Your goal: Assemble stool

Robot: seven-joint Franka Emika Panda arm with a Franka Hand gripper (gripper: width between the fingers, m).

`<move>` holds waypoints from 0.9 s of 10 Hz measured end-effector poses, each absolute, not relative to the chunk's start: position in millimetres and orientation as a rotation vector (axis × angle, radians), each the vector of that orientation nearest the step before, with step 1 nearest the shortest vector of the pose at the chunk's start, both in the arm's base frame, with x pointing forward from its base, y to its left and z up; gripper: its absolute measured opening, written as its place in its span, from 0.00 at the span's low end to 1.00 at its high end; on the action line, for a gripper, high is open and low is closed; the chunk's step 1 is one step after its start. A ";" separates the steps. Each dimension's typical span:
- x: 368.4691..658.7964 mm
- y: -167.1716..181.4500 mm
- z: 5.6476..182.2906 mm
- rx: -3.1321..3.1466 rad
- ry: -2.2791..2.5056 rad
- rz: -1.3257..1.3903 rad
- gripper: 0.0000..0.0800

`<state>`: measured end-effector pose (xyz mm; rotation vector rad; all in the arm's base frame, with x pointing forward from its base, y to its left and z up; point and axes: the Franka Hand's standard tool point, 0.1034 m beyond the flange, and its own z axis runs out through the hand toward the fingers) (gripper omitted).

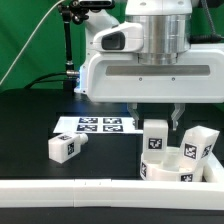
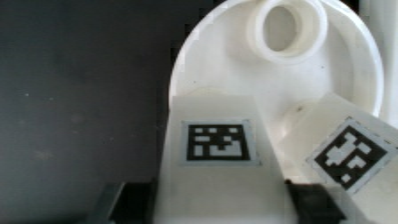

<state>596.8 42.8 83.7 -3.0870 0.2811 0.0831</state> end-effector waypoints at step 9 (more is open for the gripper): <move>595.2 45.4 82.4 -2.646 1.598 0.132 0.42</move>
Offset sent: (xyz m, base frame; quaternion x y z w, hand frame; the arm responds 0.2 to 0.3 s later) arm -0.0068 -0.0014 -0.0008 0.0108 -0.0253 0.2967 0.9546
